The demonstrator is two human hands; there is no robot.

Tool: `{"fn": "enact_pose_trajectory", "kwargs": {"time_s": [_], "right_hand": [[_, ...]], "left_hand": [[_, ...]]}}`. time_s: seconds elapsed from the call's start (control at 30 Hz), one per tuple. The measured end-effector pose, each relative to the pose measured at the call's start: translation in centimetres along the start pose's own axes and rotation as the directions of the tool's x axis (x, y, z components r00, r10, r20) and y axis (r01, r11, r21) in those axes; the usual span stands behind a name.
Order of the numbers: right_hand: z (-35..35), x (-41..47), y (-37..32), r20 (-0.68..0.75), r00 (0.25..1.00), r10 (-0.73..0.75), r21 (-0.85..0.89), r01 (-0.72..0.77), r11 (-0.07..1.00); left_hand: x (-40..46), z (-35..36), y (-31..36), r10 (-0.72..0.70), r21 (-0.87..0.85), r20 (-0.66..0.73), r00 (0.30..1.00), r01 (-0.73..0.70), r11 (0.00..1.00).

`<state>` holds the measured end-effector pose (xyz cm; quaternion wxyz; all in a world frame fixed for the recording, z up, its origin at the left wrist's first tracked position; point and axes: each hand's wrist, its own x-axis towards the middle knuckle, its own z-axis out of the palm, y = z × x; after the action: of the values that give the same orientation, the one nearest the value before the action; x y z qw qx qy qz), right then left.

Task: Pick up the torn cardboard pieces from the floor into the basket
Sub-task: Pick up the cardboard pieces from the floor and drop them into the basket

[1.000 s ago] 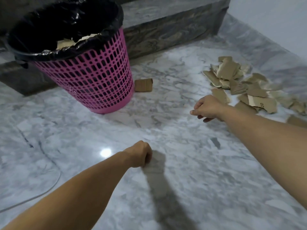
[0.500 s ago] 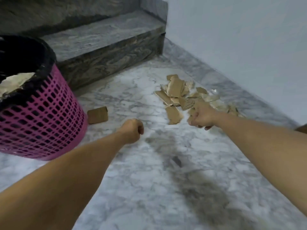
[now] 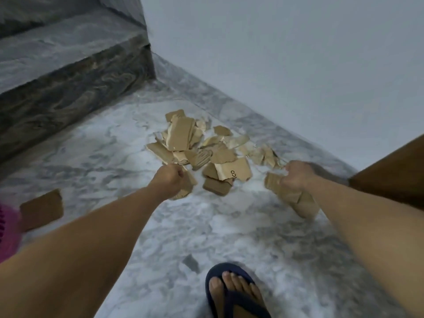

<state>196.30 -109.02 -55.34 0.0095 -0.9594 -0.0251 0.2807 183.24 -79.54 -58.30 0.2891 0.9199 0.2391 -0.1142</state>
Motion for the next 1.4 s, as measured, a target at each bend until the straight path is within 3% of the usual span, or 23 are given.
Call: {"fn": "enact_pose_trajectory", "kwargs": {"time_s": [0.07, 0.13, 0.2, 0.27, 0.33, 0.47, 0.57, 0.63, 0.7, 0.83, 0.93, 1.03, 1.2, 1.3, 1.4], "right_hand": [[1.5, 0.2, 0.0, -0.111, 0.980, 0.165, 0.134, -0.150, 0.980], [2.8, 0.8, 0.1, -0.086, 0.947, 0.310, 0.283, -0.275, 0.919], [3.7, 1.5, -0.2, -0.027, 0.938, 0.345, 0.294, -0.323, 0.900], [4.0, 2.9, -0.1, -0.018, 0.933, 0.359, 0.306, -0.337, 0.891], [3.3, 3.5, -0.3, 0.021, 0.957, 0.288, 0.339, -0.278, 0.899], [0.9, 5.2, -1.7, 0.121, 0.989, 0.085, 0.222, -0.110, 0.969], [-2.6, 5.4, -4.1, 0.219, 0.974, -0.057, 0.239, 0.003, 0.971], [-3.7, 5.5, -5.9, 0.231, 0.959, -0.165, 0.264, 0.102, 0.959], [-3.7, 5.7, -8.1, 0.197, 0.942, -0.272, 0.242, 0.222, 0.944], [-1.4, 6.5, -12.2, 0.141, 0.921, -0.362, 0.069, 0.356, 0.932], [0.3, 6.8, -13.9, 0.156, 0.925, -0.347, 0.016, 0.349, 0.937], [1.2, 7.0, -14.6, 0.067, 0.947, -0.315, 0.013, 0.315, 0.949], [1.7, 7.5, -15.5, 0.062, 0.977, -0.203, 0.007, 0.203, 0.979], [1.4, 7.9, -16.3, 0.100, 0.984, -0.148, 0.152, 0.132, 0.980], [1.5, 7.8, -17.0, 0.116, 0.978, -0.171, 0.085, 0.162, 0.983]], "left_hand": [[1.5, 0.8, 0.2, -0.096, 0.038, -0.049, 0.994, 0.098, 0.995], [3.1, 1.9, 0.8, -0.309, 0.011, -0.106, 0.945, 0.312, 0.950], [3.9, 3.1, 1.8, -0.502, -0.021, -0.148, 0.852, 0.504, 0.863], [4.3, 3.9, 2.5, -0.553, 0.022, -0.171, 0.816, 0.564, 0.826], [4.7, 4.3, 2.8, -0.532, 0.008, -0.162, 0.831, 0.541, 0.841], [6.2, 4.6, 2.7, -0.519, -0.088, -0.071, 0.852, 0.513, 0.854], [6.8, 3.6, 2.3, -0.497, -0.054, 0.036, 0.867, 0.499, 0.865], [7.8, 2.2, 1.6, -0.412, 0.037, 0.134, 0.901, 0.411, 0.911], [9.2, 0.5, 0.7, -0.326, 0.011, 0.225, 0.918, 0.332, 0.943], [11.9, -2.9, 0.0, -0.169, 0.003, 0.168, 0.971, 0.171, 0.985], [13.3, -4.1, -0.4, -0.194, 0.105, -0.020, 0.981, 0.195, 0.975], [14.3, -4.1, -1.2, -0.213, 0.104, -0.157, 0.964, 0.230, 0.968], [15.9, -3.7, -1.0, -0.486, -0.030, -0.064, 0.871, 0.485, 0.874], [16.6, -3.6, -0.3, -0.508, -0.012, -0.053, 0.859, 0.509, 0.861], [17.0, -3.9, 0.3, -0.486, 0.054, -0.049, 0.873, 0.488, 0.871]]}}
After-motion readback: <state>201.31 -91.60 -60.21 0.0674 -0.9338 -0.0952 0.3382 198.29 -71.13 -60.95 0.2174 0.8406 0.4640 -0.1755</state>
